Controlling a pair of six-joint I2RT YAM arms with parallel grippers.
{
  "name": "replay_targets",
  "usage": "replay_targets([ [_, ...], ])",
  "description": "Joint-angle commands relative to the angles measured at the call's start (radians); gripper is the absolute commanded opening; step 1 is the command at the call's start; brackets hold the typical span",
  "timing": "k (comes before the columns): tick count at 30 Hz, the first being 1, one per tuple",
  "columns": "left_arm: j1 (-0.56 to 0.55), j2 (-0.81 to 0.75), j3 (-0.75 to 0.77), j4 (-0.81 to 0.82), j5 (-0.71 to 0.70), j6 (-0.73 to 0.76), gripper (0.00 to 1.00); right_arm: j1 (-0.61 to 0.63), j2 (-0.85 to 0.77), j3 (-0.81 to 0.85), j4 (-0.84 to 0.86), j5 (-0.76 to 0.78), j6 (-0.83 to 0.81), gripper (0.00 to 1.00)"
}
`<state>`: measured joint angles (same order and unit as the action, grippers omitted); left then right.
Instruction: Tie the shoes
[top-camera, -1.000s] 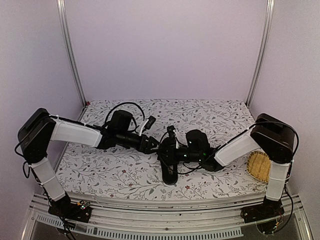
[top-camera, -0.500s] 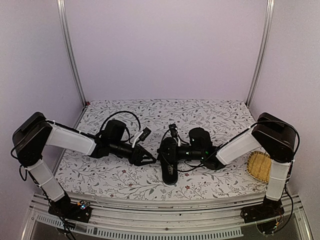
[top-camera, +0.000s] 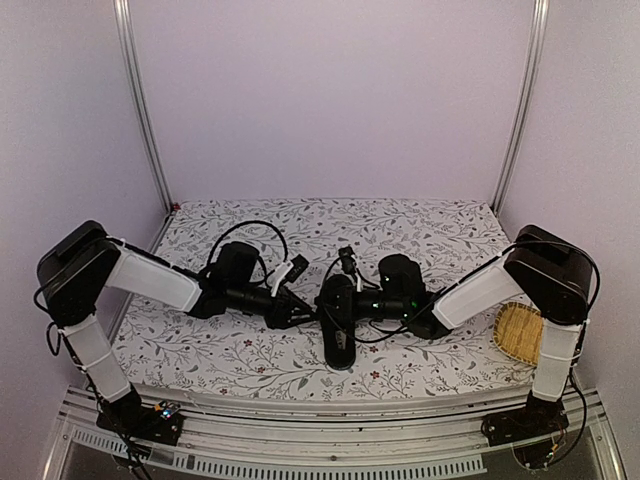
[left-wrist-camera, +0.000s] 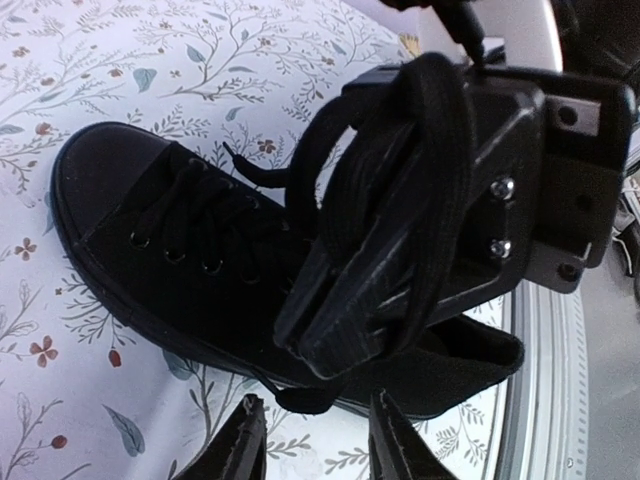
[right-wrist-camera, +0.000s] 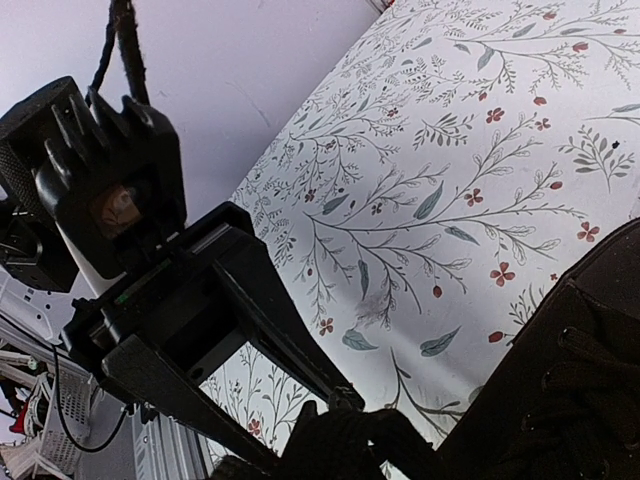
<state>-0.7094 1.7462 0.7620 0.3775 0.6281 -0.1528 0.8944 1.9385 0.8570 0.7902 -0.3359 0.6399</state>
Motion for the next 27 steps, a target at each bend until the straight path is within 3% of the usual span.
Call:
replay_targets([
  [1, -0.02, 0.036, 0.036, 0.014, -0.016, 0.044, 0.34, -0.006, -0.028, 0.014, 0.005, -0.009, 0.004, 0.02],
  [11, -0.047, 0.109, 0.107, 0.002, -0.009, 0.059, 0.3, -0.005, -0.024, 0.019, -0.002, -0.005, 0.007, 0.02],
  [17, -0.053, 0.123, 0.112, 0.015, -0.016, 0.046, 0.0, -0.005, -0.032, 0.026, -0.029, 0.007, -0.008, 0.02],
  [21, -0.048, 0.069, 0.052, 0.048, -0.123, 0.0, 0.0, -0.005, -0.069, 0.026, -0.105, 0.043, -0.033, 0.02],
  [25, -0.033, 0.015, -0.003, 0.041, -0.2, -0.041, 0.0, -0.006, -0.129, 0.026, -0.243, 0.065, -0.096, 0.12],
  [27, -0.031, -0.01, -0.022, 0.022, -0.228, -0.059, 0.0, -0.01, -0.183, 0.013, -0.317, 0.078, -0.134, 0.25],
])
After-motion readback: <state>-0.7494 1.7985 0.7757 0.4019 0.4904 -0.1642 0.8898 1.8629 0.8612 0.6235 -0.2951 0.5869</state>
